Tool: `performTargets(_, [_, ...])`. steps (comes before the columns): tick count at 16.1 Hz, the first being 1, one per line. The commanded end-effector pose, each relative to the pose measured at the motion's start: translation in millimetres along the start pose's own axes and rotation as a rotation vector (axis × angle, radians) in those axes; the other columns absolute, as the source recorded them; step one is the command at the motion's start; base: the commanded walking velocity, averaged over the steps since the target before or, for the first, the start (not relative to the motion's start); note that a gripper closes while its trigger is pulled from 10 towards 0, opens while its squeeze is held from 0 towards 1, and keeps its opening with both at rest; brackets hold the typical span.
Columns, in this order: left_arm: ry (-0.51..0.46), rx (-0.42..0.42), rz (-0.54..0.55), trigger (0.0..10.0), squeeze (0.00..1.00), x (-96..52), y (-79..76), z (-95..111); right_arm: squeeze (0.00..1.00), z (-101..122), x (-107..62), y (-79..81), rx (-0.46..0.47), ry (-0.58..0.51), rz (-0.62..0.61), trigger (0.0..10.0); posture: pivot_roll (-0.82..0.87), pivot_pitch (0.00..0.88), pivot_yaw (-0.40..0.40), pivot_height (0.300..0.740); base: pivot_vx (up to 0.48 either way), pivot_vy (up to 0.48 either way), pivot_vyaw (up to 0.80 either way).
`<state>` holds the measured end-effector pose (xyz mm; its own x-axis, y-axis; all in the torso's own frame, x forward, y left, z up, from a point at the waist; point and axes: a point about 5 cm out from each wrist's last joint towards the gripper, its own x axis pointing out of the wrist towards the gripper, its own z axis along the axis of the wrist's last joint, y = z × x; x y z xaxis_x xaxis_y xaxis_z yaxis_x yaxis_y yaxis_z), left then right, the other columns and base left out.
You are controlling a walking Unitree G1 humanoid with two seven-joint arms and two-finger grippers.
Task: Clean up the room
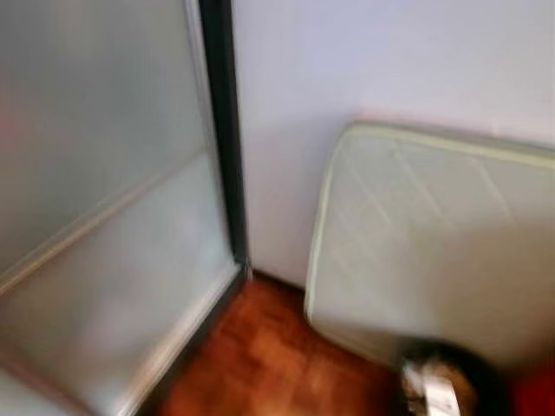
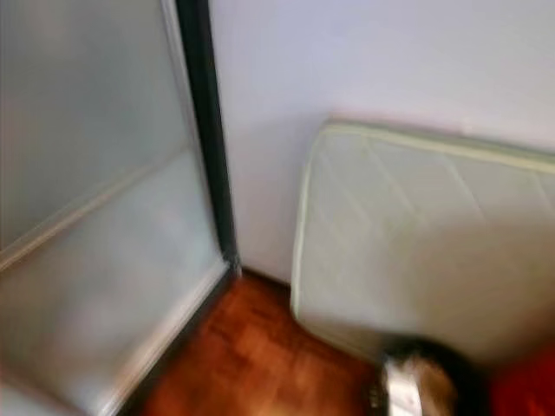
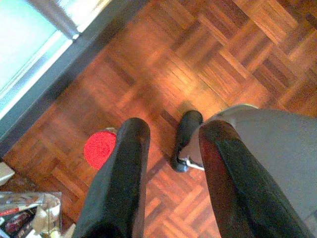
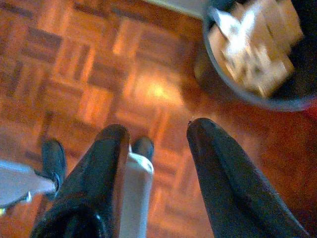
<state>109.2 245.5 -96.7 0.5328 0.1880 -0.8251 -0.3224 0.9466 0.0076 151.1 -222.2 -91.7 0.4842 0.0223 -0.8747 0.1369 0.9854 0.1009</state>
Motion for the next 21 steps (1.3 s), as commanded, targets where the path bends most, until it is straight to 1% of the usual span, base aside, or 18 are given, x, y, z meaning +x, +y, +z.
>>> performTargets(1, [-0.001, -0.003, -0.006, 10.0, 0.00, 1.0, -1.6, 2, 0.00, 8, -0.1, -3.0, 0.006, -0.023, -0.007, 10.0, 0.16, 0.000, -0.055, 0.740, 0.000, 0.000, 0.00])
performTargets(7, [0.006, 0.006, -0.015, 10.0, 0.00, 0.9, -2.2, 1, 0.00, 10, 0.3, -2.1, 0.016, -0.026, -0.005, 10.0, 0.16, 0.000, -0.054, 0.740, 0.000, 0.000, 0.00])
performTargets(10, [0.008, 0.010, -0.019, 10.0, 0.00, 1.0, -3.1, 1, 0.00, 9, -0.1, -3.5, 0.017, -0.024, -0.006, 10.0, 0.16, 0.000, -0.055, 0.740, 0.000, 0.000, 0.00])
performTargets(12, [0.016, 0.037, -0.028, 10.0, 0.00, 1.0, -3.8, 0, 0.00, 8, -0.7, -5.2, 0.017, -0.022, -0.006, 10.0, 0.16, 0.000, -0.055, 0.740, 0.000, 0.000, 0.00])
performTargets(15, [0.014, 0.034, -0.024, 10.0, 0.00, 0.9, -3.6, 0, 0.00, 7, -1.1, -6.1, 0.018, -0.021, -0.006, 10.0, 0.16, 0.000, -0.054, 0.740, 0.000, 0.000, 0.00])
performTargets(21, [0.011, 0.047, -0.028, 10.0, 0.00, 1.0, -4.1, 1, 0.00, -2, -0.7, -1.1, 0.025, -0.010, 0.001, 10.0, 0.16, 0.000, -0.045, 0.740, 0.000, 0.000, 0.00])
